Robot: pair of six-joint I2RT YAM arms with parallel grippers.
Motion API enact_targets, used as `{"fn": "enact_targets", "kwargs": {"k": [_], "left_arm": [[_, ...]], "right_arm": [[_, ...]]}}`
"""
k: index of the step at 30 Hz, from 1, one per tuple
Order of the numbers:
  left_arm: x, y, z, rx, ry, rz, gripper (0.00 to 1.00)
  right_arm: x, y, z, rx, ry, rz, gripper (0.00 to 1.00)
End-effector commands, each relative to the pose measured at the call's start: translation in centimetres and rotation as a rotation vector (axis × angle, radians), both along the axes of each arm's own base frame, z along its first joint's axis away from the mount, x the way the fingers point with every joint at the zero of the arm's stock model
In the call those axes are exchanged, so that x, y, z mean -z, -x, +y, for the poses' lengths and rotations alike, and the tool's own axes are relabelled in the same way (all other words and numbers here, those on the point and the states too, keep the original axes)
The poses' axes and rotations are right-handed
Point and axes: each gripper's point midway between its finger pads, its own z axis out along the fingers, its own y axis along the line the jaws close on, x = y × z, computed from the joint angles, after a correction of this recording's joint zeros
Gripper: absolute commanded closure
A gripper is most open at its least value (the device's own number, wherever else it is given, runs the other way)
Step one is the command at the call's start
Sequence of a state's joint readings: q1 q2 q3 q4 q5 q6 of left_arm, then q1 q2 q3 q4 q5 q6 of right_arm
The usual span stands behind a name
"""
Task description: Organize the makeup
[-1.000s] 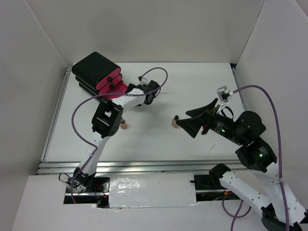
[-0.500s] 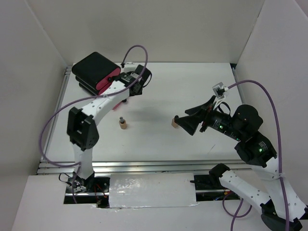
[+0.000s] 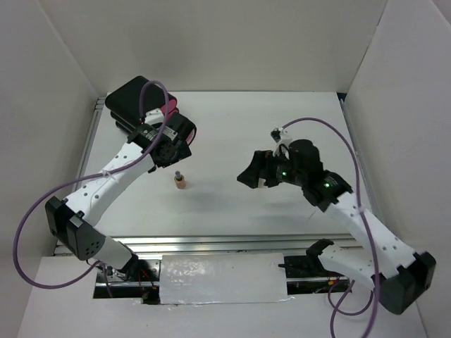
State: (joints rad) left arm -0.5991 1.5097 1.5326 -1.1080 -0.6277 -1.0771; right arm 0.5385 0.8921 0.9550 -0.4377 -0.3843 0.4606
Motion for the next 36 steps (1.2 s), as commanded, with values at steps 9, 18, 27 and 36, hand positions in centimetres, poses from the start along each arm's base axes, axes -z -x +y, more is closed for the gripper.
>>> {"fn": "enact_targets", "kwargs": {"k": [9, 18, 27, 36], "left_arm": [[-2.9, 3.4, 1.0, 0.136, 0.079, -0.040, 0.01], [-1.6, 5.1, 1.1, 0.228, 0.093, -0.013, 0.01], [-2.8, 3.8, 0.1, 0.269, 0.095, -0.043, 0.01], [-0.8, 3.2, -0.6, 0.306, 0.093, 0.004, 0.01]], "right_arm": [[12.9, -13.6, -5.0, 0.543, 0.488, 0.163, 0.00], [15.9, -14.2, -6.0, 0.542, 0.592, 0.209, 0.07], [19.5, -12.5, -4.4, 0.435, 0.589, 0.319, 0.18], [21.3, -12.2, -5.2, 0.476, 0.648, 0.377, 0.42]]}}
